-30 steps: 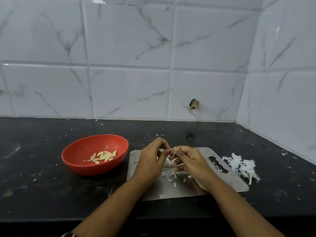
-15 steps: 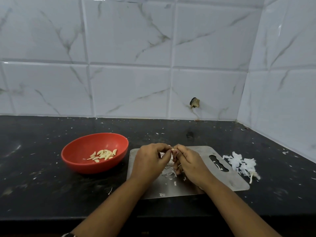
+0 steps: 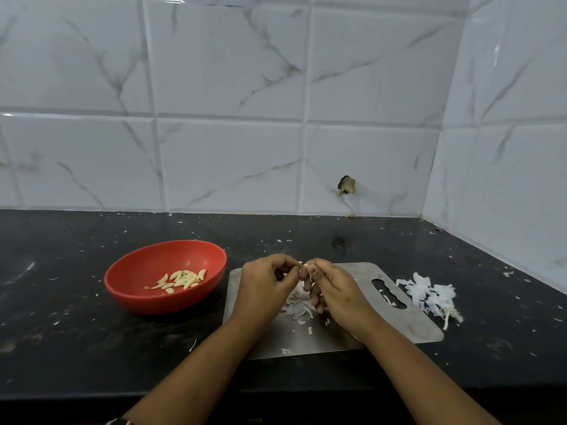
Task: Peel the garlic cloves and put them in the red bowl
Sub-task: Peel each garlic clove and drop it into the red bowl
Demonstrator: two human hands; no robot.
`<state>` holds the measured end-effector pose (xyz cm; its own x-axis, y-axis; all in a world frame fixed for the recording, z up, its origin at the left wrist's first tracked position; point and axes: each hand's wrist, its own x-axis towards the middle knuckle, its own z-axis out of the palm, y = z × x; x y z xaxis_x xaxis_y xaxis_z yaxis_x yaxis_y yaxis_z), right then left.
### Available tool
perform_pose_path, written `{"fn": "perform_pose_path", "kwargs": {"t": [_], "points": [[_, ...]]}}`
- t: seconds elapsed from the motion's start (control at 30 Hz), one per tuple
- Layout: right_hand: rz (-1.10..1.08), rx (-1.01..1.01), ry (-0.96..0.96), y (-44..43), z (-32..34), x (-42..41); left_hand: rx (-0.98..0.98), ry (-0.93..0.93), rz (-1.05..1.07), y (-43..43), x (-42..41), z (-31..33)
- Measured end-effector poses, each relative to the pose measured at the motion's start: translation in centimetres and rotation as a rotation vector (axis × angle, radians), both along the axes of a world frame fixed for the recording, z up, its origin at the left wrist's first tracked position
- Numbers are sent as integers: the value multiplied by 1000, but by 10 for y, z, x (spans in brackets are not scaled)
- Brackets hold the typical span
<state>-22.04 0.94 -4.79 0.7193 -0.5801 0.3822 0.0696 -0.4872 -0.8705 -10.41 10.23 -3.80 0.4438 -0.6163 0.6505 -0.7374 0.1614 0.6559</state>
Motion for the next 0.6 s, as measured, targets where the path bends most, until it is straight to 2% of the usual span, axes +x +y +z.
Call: {"fn": "perform_pose_path", "kwargs": {"t": [0.23, 0.6], "points": [[29, 148, -88, -3, 2, -2, 51, -9, 61, -3, 7, -4], [-21, 122, -137, -8, -1, -2, 3, 46, -74, -3, 7, -3]]}}
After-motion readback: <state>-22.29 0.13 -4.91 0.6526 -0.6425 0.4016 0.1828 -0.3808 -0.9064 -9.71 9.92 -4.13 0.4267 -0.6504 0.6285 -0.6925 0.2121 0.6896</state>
